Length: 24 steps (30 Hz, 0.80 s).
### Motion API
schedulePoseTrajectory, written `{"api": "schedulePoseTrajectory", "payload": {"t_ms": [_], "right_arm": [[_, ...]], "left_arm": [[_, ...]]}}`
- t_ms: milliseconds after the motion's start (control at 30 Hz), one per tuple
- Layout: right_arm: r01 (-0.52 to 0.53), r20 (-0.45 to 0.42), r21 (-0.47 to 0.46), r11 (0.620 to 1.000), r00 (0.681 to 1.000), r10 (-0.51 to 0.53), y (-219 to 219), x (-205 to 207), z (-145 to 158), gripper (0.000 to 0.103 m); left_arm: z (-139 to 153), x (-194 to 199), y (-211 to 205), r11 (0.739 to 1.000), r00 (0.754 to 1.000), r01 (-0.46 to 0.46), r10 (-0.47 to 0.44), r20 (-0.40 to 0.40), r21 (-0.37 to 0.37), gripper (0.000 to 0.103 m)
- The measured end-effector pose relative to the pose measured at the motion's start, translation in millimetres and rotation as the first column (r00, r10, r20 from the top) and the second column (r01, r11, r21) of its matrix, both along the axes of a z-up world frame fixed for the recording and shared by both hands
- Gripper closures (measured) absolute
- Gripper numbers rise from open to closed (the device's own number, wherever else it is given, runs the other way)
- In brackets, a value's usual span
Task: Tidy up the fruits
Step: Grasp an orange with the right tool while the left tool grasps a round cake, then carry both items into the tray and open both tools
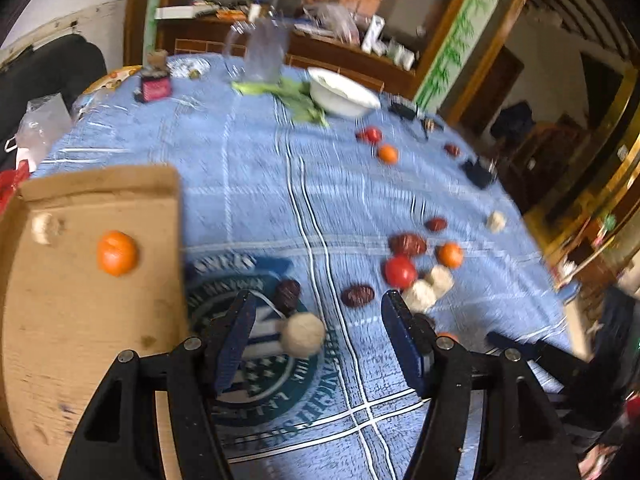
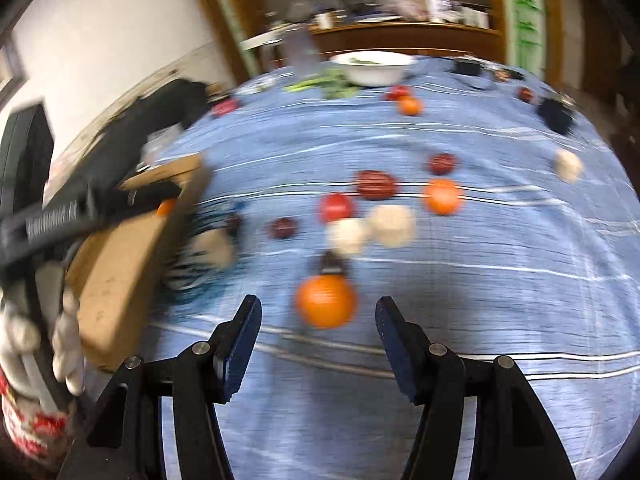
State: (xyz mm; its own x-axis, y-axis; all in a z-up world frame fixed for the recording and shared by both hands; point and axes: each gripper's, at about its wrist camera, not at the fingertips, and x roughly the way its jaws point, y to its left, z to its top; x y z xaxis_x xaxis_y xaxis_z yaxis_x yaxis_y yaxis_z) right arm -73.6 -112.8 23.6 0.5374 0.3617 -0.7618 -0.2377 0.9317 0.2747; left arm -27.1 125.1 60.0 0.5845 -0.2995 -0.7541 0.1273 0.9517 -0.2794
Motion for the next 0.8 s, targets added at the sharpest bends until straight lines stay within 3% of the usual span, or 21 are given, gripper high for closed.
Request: {"api": "schedulePoseTrajectory", "payload": {"t_ms": [267,500,533,633,667,800], "right_arm": [[-0.049,-0.021,0.018,0.999,0.999,0.050,12,20,-20,0.039],[-0.101,-0.005,-0.011,0.995,0.995,0.101,28,21,-24,0.040],[-0.106,-0.010,-0.005,0.994,0.994,0.106,29,21,-25,0.040],[-0.120,-0.017,0.003,0.993,0.993,0.120,33,21,-27,0.042],[-0.127,-0.015,0.008,0.992,0.992,0.127,34,20,-27,0.049],[-0.167,-0.008,0.023,0.986,0.986,0.168,43,17,-26,0.067]], "left_arm": [[-22,-3,-20,0.984,0.999,-0.030,0.035,-0.023,0.174,0.039],[-39,5,-36,0.966,0.994,0.038,-0.010,-0.109,0.255,0.039],[-42,7,-37,0.964,0.993,0.044,-0.013,-0.118,0.261,0.041],[-45,7,-38,0.958,0.993,0.034,0.000,-0.119,0.286,0.071],[-44,6,-36,0.958,0.993,0.027,0.006,-0.115,0.285,0.076],[-40,4,-32,0.966,0.995,0.021,0.006,-0.102,0.257,0.076]]}}
